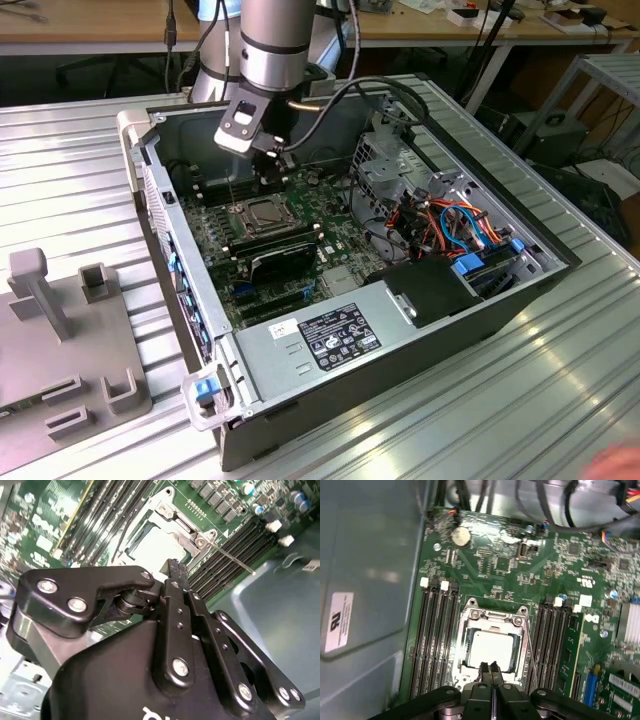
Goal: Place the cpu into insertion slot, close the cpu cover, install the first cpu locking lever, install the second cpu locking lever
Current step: 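Install the first cpu locking lever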
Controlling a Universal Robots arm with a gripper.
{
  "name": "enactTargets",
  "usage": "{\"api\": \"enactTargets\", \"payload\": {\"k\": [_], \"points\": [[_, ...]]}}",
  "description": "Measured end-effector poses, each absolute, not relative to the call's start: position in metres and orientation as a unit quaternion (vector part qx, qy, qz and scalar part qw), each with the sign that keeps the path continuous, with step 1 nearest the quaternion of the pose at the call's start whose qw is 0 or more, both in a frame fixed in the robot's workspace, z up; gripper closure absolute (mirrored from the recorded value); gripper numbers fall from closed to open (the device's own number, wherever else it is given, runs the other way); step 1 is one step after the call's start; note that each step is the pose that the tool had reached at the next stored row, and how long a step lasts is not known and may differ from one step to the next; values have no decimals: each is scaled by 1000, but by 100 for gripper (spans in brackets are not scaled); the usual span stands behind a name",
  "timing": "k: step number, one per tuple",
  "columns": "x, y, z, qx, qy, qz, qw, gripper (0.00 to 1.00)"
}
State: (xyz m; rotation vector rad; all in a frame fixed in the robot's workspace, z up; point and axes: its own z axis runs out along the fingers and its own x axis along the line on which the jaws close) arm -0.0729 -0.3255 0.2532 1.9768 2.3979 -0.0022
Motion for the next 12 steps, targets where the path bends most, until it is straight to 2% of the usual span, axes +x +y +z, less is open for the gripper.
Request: {"api": "enactTargets", "payload": {"k": [12], "points": [[-73, -325, 253, 514, 858, 2, 17, 89]]}}
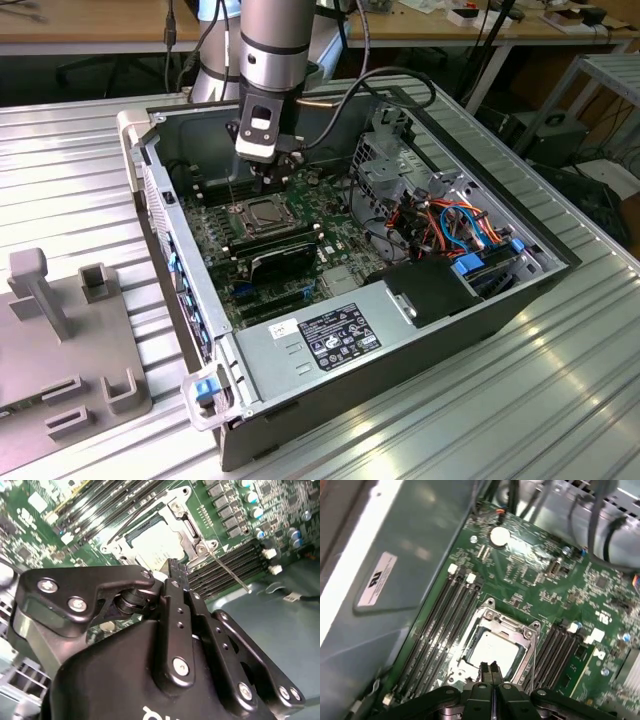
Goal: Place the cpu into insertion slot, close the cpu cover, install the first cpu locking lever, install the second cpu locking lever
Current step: 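Install the first cpu locking lever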
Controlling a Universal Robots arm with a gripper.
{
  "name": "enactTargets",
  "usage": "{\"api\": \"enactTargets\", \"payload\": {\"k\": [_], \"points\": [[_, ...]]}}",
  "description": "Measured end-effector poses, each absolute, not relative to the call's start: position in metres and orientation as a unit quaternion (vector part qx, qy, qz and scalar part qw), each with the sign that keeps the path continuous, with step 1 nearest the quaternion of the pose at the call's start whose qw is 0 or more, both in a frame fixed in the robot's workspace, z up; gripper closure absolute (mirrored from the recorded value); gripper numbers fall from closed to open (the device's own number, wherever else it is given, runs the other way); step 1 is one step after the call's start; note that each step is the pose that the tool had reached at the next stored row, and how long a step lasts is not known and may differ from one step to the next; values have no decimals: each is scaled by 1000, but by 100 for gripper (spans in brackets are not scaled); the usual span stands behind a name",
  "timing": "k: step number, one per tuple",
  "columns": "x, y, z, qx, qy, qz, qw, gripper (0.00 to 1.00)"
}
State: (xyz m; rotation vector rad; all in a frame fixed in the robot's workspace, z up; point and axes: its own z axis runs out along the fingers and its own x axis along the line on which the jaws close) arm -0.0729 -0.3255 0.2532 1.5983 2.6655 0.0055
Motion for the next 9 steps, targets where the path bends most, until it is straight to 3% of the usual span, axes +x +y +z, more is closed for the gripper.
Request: {"api": "enactTargets", "payload": {"k": [9], "points": [[-73, -325, 253, 433, 901, 3, 17, 89]]}}
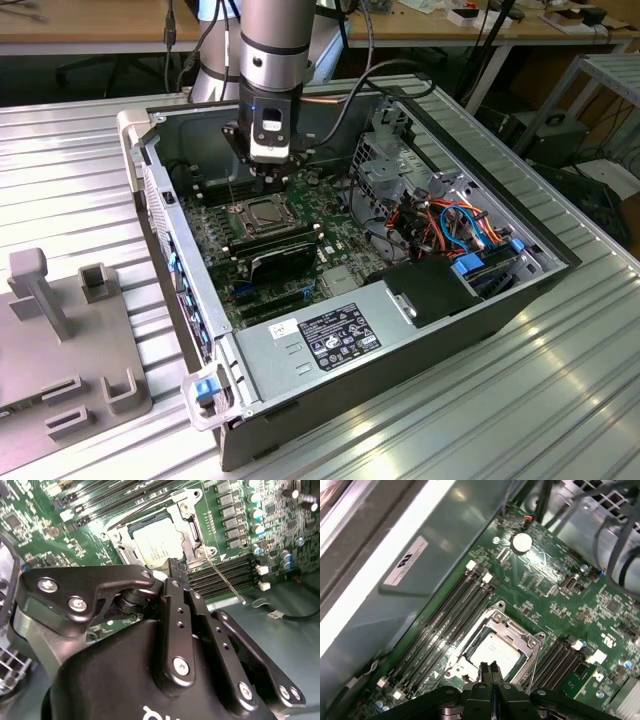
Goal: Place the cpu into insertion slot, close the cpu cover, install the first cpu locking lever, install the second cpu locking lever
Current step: 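Install the first cpu locking lever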
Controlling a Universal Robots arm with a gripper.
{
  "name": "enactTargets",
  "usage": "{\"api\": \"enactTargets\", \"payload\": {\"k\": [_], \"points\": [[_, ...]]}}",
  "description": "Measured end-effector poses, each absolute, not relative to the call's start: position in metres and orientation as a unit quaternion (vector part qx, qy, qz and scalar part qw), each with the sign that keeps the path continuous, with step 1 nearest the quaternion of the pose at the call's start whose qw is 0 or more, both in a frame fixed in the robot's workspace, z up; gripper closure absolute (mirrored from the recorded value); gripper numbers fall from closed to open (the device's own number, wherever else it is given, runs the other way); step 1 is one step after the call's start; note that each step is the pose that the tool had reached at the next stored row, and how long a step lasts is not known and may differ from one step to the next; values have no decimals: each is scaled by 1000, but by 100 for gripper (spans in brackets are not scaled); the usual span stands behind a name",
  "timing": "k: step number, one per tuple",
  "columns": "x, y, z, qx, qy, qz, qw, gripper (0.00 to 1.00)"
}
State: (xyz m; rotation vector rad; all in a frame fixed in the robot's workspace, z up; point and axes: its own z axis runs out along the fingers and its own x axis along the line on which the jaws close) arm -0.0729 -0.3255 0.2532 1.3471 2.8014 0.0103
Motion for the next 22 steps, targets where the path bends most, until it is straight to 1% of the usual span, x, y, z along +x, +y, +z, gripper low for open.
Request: {"api": "enactTargets", "payload": {"k": [22], "points": [[-73, -325, 253, 241, 970, 7, 16, 89]]}}
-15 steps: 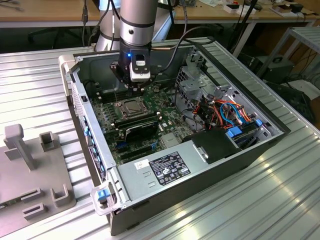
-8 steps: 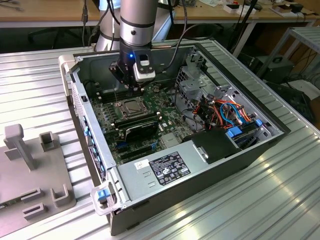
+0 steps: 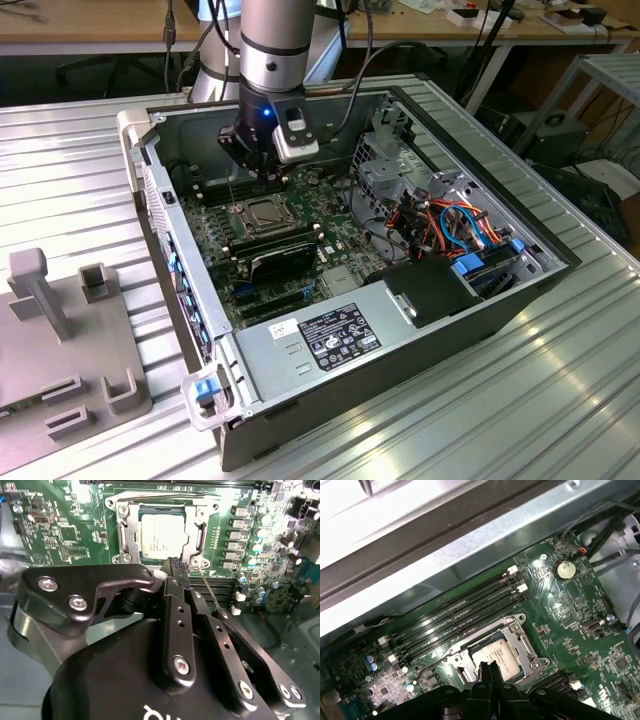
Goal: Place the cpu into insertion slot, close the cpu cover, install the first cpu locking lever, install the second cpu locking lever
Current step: 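Install the first cpu locking lever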
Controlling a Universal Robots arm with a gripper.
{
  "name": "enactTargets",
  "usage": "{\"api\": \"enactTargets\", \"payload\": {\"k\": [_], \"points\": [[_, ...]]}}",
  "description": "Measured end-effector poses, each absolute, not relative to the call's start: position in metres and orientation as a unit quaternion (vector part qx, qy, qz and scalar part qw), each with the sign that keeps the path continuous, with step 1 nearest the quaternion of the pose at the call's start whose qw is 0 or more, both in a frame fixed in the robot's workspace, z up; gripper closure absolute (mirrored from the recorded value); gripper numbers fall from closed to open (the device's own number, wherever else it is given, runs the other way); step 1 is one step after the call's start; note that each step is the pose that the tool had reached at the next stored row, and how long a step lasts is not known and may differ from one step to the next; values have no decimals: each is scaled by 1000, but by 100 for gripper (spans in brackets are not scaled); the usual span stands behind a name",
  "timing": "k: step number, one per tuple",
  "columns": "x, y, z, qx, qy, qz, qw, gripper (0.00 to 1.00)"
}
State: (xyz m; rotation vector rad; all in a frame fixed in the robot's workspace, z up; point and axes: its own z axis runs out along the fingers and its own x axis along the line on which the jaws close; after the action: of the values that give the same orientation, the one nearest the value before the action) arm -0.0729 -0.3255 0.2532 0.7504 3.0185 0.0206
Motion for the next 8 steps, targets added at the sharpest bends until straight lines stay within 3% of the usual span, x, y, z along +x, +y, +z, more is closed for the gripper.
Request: {"api": "enactTargets", "payload": {"k": [8], "points": [[-73, -325, 253, 142, 990, 8, 15, 89]]}}
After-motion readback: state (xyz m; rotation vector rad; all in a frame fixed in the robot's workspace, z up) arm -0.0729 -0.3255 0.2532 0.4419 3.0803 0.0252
